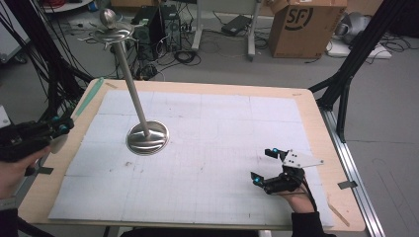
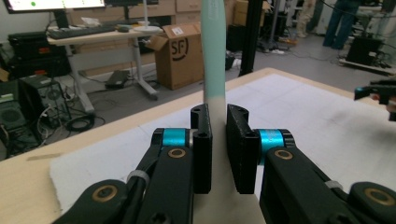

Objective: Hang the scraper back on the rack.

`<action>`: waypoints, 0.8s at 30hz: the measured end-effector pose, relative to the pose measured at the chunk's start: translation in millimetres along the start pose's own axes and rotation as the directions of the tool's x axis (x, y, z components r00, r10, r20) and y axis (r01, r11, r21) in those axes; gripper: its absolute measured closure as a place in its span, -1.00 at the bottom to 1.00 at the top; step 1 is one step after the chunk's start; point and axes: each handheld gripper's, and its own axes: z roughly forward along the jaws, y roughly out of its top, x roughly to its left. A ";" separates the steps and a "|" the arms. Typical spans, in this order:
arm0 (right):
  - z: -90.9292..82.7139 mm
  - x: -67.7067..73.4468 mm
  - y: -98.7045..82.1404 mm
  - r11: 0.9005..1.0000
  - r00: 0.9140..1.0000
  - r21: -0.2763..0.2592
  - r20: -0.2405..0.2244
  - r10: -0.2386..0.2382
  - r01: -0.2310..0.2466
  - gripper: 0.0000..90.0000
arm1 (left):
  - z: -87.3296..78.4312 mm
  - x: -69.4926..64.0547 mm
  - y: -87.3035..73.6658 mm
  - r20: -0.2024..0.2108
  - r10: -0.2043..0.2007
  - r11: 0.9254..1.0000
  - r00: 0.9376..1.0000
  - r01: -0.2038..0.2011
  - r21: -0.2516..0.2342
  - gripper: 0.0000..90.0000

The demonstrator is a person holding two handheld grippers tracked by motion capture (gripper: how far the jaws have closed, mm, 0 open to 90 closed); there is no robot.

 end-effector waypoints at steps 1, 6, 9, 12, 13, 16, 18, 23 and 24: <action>-0.5 -0.1 0.1 1.000 1.000 -0.002 0.000 0.000 0.000 -0.99 | -0.6 1.5 2.7 -0.004 -0.002 1.000 1.000 0.002 -0.008 0.80; -0.9 -0.4 0.0 1.000 1.000 -0.001 -0.001 0.007 -0.007 -0.99 | -4.3 6.0 17.3 -0.017 -0.011 0.998 1.000 0.010 -0.056 0.80; -0.6 -0.5 -0.1 1.000 1.000 -0.001 -0.001 0.003 -0.003 -0.99 | -7.9 7.2 26.6 -0.022 -0.006 0.997 1.000 0.004 -0.072 0.80; -1.1 -1.0 0.1 1.000 1.000 -0.005 0.001 0.003 -0.003 -0.99 | -12.8 8.3 36.1 -0.028 -0.002 0.996 1.000 0.000 -0.092 0.80; -1.4 -1.1 0.1 1.000 1.000 -0.005 0.000 0.002 -0.002 -0.99 | -14.1 8.4 39.2 -0.033 -0.001 0.995 0.999 -0.002 -0.097 0.80; -1.5 -1.0 0.1 1.000 1.000 -0.005 -0.001 0.003 -0.003 -0.99 | -16.2 7.4 48.0 -0.037 0.012 0.994 0.999 -0.016 -0.105 0.80; -1.4 -1.0 0.1 1.000 1.000 -0.005 -0.001 0.002 -0.002 -0.99 | -15.5 5.7 53.5 -0.036 0.021 0.993 0.999 -0.025 -0.113 0.80; -2.0 -1.3 0.3 1.000 1.000 -0.010 0.000 0.000 0.000 -0.99 | -14.1 4.9 61.7 -0.042 0.027 0.992 0.999 -0.032 -0.125 0.80; -2.4 -1.2 0.3 1.000 1.000 -0.008 0.001 0.004 -0.004 -0.99 | -14.3 5.0 62.8 -0.039 0.028 0.991 0.999 -0.032 -0.127 0.80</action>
